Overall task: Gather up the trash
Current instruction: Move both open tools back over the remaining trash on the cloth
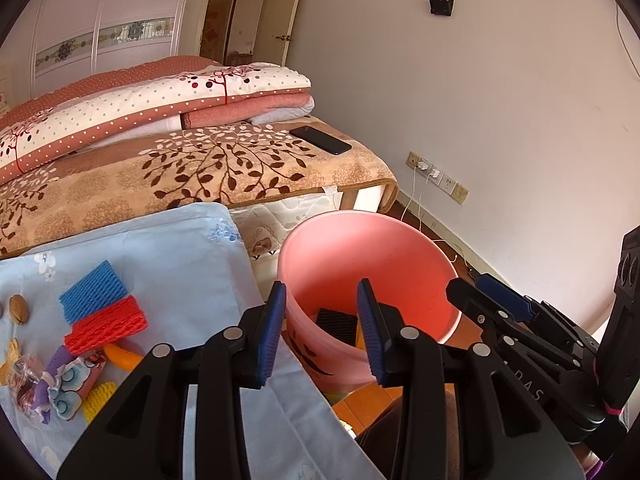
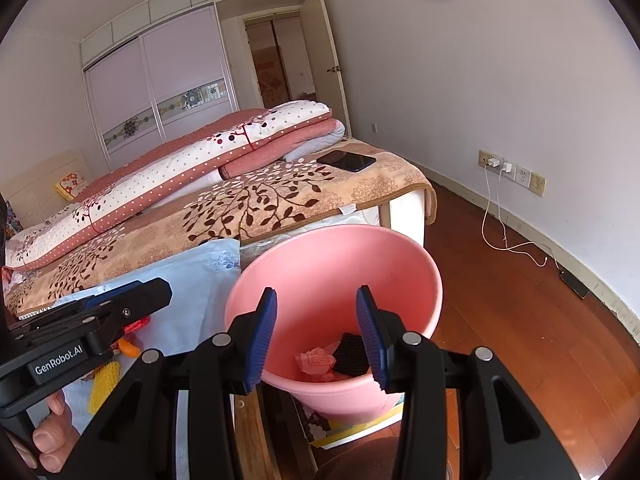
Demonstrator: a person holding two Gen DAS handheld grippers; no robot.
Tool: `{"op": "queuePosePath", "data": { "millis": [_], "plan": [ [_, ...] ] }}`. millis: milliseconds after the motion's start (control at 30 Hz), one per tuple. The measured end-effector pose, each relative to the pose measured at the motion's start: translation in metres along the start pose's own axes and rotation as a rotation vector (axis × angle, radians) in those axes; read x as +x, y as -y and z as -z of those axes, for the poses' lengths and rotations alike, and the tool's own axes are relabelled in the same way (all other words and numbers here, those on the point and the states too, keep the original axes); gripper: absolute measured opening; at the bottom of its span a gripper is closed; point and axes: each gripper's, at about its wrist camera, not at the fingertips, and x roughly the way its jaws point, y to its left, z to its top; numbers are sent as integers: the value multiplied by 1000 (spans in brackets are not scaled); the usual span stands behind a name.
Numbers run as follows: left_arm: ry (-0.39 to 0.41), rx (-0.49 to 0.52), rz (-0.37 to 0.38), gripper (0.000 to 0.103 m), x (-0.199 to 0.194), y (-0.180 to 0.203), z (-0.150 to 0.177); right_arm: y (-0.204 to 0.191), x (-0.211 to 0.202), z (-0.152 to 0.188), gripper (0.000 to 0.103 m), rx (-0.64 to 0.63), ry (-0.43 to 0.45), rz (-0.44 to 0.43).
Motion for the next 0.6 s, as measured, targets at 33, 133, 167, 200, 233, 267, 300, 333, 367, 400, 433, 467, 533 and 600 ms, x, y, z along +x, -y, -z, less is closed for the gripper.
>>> {"op": "queuePosePath", "data": {
  "millis": [33,133,167,200,233,267,300,333,367,400,433,467,533,600],
  "plan": [
    [7,3,-6,37,-5,-2,2,-3,-2,2,41,-7,-2,-5],
    [25,1,-22,37,-18,-7,7,-12,-8,6,41,-24,-7,-19],
    [28,-1,-25,37,-21,-9,9,-15,-10,8,41,-31,-7,-23],
    [32,-4,-30,37,-25,-10,10,-19,-13,9,41,-37,-6,-27],
    [34,-5,-35,37,-28,-12,12,-22,-15,10,41,-43,-6,-32],
    [37,-6,-38,37,-32,-13,14,-25,-18,12,41,-49,-6,-36],
    [40,-7,-44,37,-35,-14,16,-28,-20,13,41,-55,-6,-39],
    [43,-7,-51,37,-38,-15,18,-31,-22,14,41,-61,-5,-42],
    [47,-8,-57,37,-42,-17,20,-34,-25,16,41,-66,-5,-45],
    [50,-8,-63,37,-46,-18,23,-37,-26,17,41,-71,-7,-48],
    [50,-7,-71,37,-49,-20,26,-39,-28,18,41,-75,-8,-51],
    [52,-5,-79,37,-52,-21,29,-42,-30,20,41,-78,-9,-54],
    [55,3,-93,37,-60,-24,36,-47,-35,25,41,-79,-12,-67],
    [62,16,-111,37,-68,-27,43,-53,-39,30,41,-85,-13,-73]
  ]
}}
